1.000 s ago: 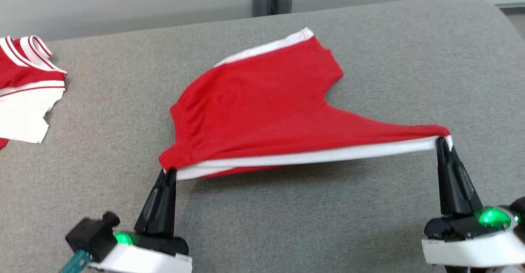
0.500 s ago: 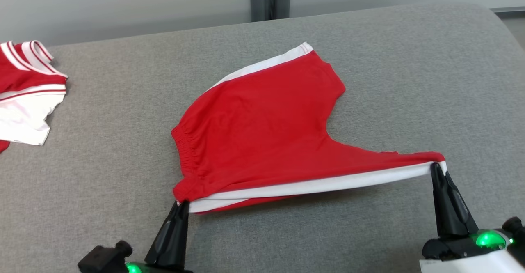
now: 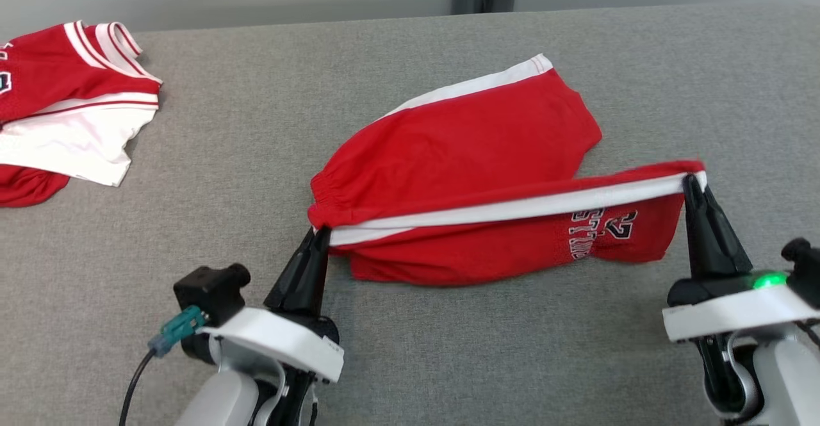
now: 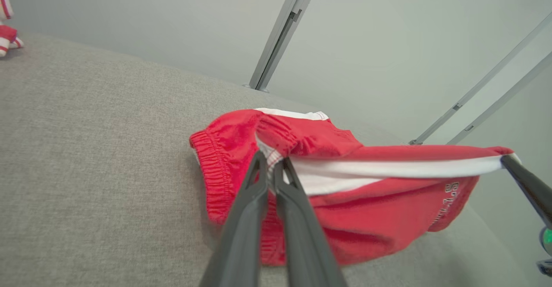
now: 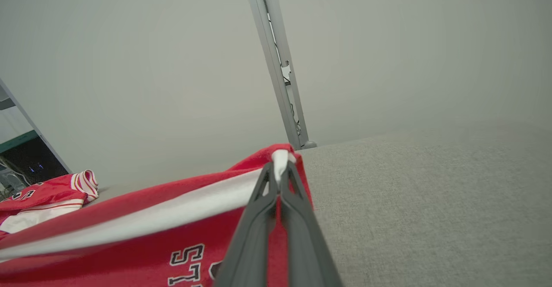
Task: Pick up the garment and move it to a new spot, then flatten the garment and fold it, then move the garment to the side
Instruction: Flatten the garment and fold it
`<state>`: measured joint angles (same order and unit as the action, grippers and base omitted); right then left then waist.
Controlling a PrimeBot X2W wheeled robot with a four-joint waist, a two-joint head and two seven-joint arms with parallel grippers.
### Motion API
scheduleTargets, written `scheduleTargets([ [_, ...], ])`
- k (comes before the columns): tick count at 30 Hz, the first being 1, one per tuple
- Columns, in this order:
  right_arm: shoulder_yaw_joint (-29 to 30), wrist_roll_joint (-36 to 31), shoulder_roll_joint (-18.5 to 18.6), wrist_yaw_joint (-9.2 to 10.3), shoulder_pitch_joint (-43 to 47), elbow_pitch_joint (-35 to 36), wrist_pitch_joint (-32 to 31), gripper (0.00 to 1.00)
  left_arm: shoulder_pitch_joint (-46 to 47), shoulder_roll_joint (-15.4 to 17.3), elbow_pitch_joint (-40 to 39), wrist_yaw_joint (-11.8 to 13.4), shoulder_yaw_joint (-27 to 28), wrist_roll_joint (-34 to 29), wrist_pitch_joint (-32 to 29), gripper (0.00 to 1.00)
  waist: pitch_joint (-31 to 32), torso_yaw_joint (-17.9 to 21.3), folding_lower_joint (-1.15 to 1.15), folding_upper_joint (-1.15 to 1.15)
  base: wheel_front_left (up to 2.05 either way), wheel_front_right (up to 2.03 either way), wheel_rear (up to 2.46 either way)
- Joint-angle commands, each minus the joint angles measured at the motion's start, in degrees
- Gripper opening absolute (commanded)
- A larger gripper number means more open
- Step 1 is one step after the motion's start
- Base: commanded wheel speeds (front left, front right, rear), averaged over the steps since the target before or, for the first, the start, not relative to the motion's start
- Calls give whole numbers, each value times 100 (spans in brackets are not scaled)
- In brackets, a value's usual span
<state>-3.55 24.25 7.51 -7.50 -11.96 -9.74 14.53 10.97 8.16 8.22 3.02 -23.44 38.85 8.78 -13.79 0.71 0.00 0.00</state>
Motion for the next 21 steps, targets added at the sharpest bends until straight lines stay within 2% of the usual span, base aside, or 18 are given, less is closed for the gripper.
scheduleTargets([
  [1,6,-17,97,1,-177,-111,-45,0,213,-1,131,-41,17,9,-17,0,-82,-99,0,0,0,0,0],
  [8,-263,-46,360,1,-1477,-1077,-255,0,1285,-235,1168,-81,53,70,-62,0,-352,-325,0,0,0,0,0],
  [11,-436,-8,409,1,-2060,-1595,-345,0,1722,-299,1641,-33,61,131,-173,0,-487,-389,0,0,0,0,0],
  [21,-1019,156,497,1,-3652,-3407,-471,0,2845,-465,2892,-93,-161,272,-267,0,-898,-624,0,0,0,0,0],
])
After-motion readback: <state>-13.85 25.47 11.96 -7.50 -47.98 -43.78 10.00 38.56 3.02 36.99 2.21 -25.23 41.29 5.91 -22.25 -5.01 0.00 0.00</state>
